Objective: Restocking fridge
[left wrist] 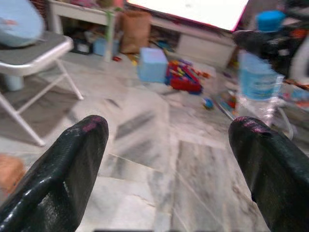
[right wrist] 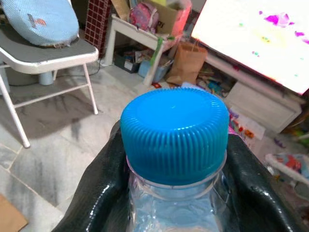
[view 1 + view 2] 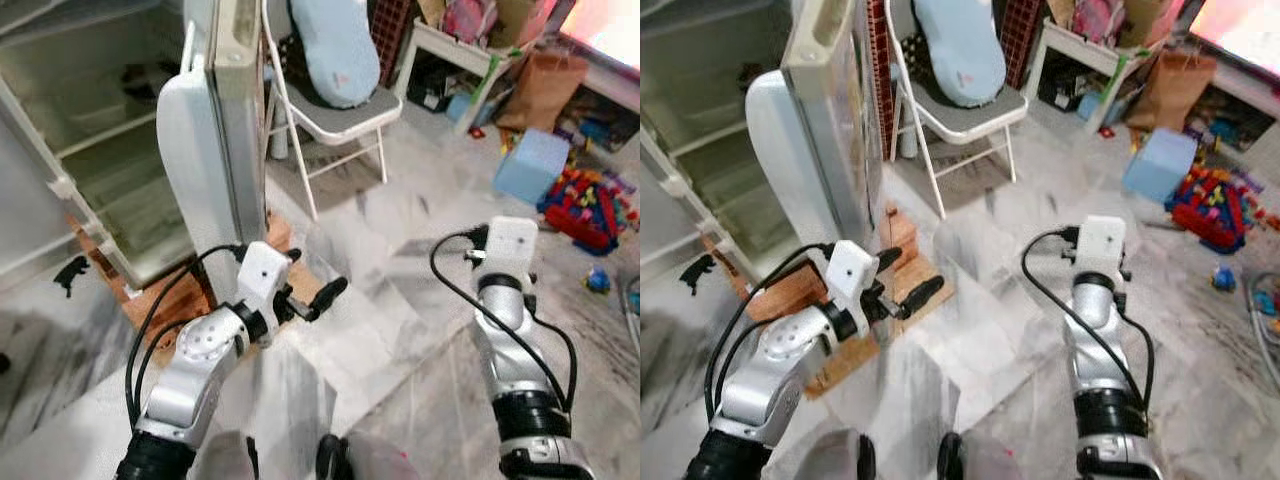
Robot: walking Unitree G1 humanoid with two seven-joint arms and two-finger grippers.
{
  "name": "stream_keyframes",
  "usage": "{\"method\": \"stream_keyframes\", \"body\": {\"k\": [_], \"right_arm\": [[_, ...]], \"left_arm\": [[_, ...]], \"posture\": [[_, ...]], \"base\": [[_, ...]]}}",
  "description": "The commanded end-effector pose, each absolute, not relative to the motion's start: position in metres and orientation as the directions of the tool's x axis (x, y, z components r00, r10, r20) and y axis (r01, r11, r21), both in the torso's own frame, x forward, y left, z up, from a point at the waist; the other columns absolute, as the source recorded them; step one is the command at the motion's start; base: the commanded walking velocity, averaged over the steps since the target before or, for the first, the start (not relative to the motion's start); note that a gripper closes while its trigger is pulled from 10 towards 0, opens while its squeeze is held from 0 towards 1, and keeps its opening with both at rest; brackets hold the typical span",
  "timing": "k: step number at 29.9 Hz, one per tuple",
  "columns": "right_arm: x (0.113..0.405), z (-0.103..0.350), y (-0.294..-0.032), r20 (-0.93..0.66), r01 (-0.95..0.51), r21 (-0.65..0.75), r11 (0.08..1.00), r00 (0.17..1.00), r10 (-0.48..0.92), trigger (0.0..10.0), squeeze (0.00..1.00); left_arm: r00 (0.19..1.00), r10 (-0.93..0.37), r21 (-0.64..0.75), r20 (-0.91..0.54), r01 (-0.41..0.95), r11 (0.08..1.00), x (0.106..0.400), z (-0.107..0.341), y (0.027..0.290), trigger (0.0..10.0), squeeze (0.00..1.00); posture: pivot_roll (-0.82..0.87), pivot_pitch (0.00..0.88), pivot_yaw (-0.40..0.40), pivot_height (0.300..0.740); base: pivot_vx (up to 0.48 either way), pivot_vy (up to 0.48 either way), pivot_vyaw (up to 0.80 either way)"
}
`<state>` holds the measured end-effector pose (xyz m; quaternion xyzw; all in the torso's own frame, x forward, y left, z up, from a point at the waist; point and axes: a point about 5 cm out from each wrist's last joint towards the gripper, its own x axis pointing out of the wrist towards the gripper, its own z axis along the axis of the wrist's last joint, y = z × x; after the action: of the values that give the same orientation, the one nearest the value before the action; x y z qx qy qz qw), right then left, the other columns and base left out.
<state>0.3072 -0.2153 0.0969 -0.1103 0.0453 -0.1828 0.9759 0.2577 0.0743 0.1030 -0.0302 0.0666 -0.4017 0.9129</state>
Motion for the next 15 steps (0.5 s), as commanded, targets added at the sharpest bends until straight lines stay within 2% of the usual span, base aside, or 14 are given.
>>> {"method": "stream_keyframes", "body": {"k": [1,5,7,11,15], "right_arm": [[0.307,0.103,-0.22,-0.025,0.375,-0.238,0.896,0.92,-0.392,10.0,0.0],[0.306,0.102,-0.222,-0.029,0.384,-0.234,0.893,0.915,-0.401,10.0,0.0],[0.305,0.101,-0.22,-0.036,0.378,-0.228,0.897,0.918,-0.396,10.0,0.0],[0.307,0.101,-0.217,-0.039,0.369,-0.227,0.901,0.921,-0.387,10.0,0.0],[0.31,0.103,-0.214,-0.036,0.361,-0.224,0.905,0.925,-0.378,10.0,0.0]], "left_arm": [[0.647,-0.758,-0.108,-0.087,0.75,0.653,0.257,0.107,0.07,10.0,0.0],[0.726,-0.685,-0.11,-0.064,0.677,0.728,0.264,0.109,0.088,10.0,0.0],[0.836,-0.548,-0.097,-0.031,0.544,0.834,0.274,0.114,0.11,10.0,0.0],[0.886,-0.464,-0.085,-0.012,0.461,0.883,0.28,0.117,0.126,10.0,0.0],[0.91,-0.415,-0.076,-0.01,0.413,0.908,0.285,0.118,0.131,10.0,0.0]], "posture": [[0.07,0.11,-0.066,0.74],[0.07,0.11,-0.066,0.74],[0.07,0.116,-0.068,0.74],[0.08,0.119,-0.075,0.74],[0.08,0.119,-0.08,0.74]], "base": [[0.0,0.0,0.0],[0.0,0.0,0.0],[0.0,0.0,0.0],[0.0,0.0,0.0],[0.0,0.0,0.0]]}}
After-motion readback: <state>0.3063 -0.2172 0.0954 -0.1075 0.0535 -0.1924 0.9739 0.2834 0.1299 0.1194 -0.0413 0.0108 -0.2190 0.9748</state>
